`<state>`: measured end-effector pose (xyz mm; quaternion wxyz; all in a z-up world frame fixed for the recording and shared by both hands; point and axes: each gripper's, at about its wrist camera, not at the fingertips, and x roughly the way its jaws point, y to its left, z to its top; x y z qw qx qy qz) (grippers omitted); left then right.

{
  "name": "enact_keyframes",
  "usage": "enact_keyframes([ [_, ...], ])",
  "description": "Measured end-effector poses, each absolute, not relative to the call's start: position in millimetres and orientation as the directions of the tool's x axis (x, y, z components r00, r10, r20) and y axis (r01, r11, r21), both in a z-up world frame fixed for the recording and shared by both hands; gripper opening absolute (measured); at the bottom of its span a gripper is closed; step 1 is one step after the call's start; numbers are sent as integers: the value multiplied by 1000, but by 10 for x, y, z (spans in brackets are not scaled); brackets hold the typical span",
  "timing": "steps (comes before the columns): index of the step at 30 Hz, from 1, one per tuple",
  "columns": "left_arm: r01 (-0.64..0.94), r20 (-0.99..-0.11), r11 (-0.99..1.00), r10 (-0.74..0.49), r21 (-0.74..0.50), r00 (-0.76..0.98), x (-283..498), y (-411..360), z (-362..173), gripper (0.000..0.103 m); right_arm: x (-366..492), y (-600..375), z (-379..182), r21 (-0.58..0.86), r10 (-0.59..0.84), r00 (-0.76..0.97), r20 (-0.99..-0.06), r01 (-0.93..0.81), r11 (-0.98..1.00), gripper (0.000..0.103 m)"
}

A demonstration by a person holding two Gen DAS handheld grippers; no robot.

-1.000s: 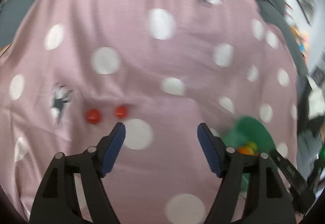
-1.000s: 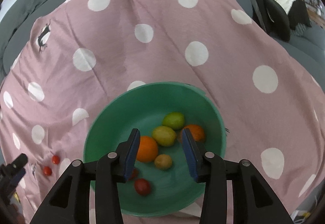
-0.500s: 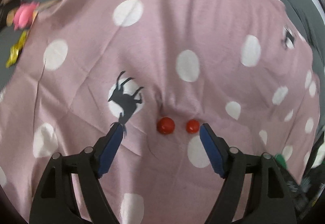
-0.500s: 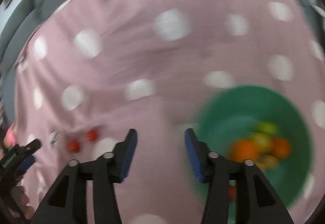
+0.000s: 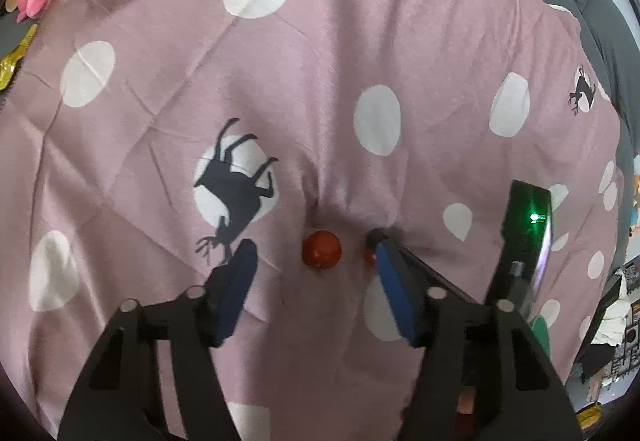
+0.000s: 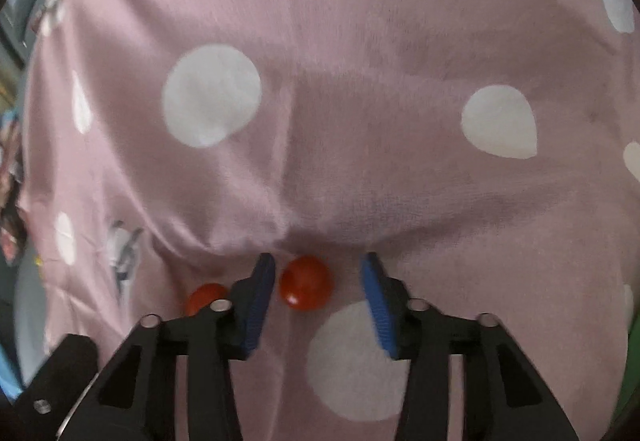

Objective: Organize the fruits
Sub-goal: 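Close the left gripper on a cherry tomato while the right grasps the other, then carry the cherry tomato with the left gripper over the bowl while the right carries its own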

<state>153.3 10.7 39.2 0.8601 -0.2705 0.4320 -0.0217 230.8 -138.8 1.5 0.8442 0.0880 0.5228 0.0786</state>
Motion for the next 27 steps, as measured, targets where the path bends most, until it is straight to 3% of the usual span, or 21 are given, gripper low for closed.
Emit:
enact_keyframes([
  [1, -192, -732, 852, -279, -487, 622, 1568, 74, 381, 54, 2310, -1375, 4, 240, 237, 444, -864, -50, 970, 29],
  [2, -187, -730, 850, -286, -492, 620, 1582, 59, 374, 51, 2298, -1373, 1, 251, 250, 445, -860, -58, 966, 27],
  [9, -173, -759, 863, -302, -475, 577, 1724, -101, 251, 40, 1915, -1838, 202, 305, 258, 498, -828, 14, 952, 27],
  [18, -188, -822, 905, -239, -382, 517, 1945, -296, 78, 37, 1171, -2433, 410, 349, 227, 582, -781, 106, 931, 27],
  [27, -225, -856, 933, -136, -280, 498, 2128, -369, -63, 35, 1108, -2489, 623, 370, 241, 632, -737, 79, 926, 27],
])
